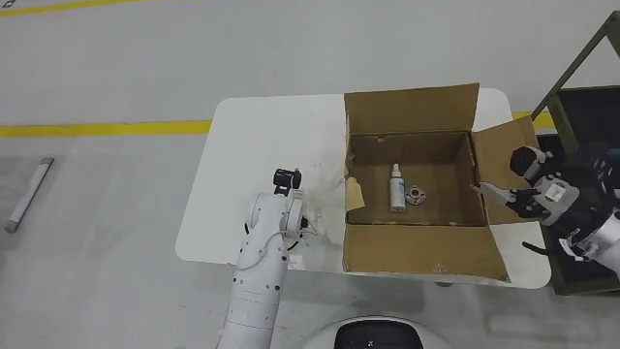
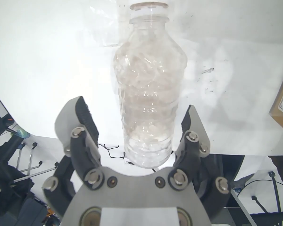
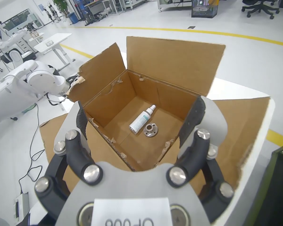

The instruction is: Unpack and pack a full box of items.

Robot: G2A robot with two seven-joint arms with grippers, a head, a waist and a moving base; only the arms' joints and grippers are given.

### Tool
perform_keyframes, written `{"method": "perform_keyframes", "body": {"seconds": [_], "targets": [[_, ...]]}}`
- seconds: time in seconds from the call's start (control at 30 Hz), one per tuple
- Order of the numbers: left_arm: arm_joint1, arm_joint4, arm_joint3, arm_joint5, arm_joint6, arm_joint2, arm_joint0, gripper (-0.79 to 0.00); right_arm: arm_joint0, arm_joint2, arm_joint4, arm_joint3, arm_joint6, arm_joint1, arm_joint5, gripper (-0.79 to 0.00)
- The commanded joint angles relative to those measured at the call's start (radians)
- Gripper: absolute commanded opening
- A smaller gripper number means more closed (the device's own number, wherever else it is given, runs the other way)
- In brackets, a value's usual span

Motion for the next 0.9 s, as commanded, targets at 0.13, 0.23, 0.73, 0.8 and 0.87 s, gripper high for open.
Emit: {"method": "perform_keyframes", "body": {"seconds": [0.13,0.23,0.73,0.8,0.87], "targets": [[0.004,0.004,-0.025,0.016,0.01,-0.013,-0.007,0.0,0.115,-0.131,-0.066,0.051,0.107,0.006,0.035,0.0],[0.005,-0.008,-0.043,0.031,0.011,-0.024,-0.013,0.0,0.192,-0.216,-0.124,0.097,0.12,0.006,0.033,0.0],[0.007,-0.268,-0.297,-0.005,-0.027,-0.09,-0.107,0.0,0.21,-0.244,-0.139,0.118,0.111,0.004,0.046,0.0],[0.011,-0.274,-0.329,-0.025,-0.01,-0.096,-0.119,0.0,0.209,-0.244,-0.141,0.12,0.108,0.004,0.049,0.0],[0.012,-0.303,-0.343,-0.031,0.0,-0.101,-0.133,0.0,0.203,-0.253,-0.156,0.121,0.098,0.003,0.064,0.0]]}}
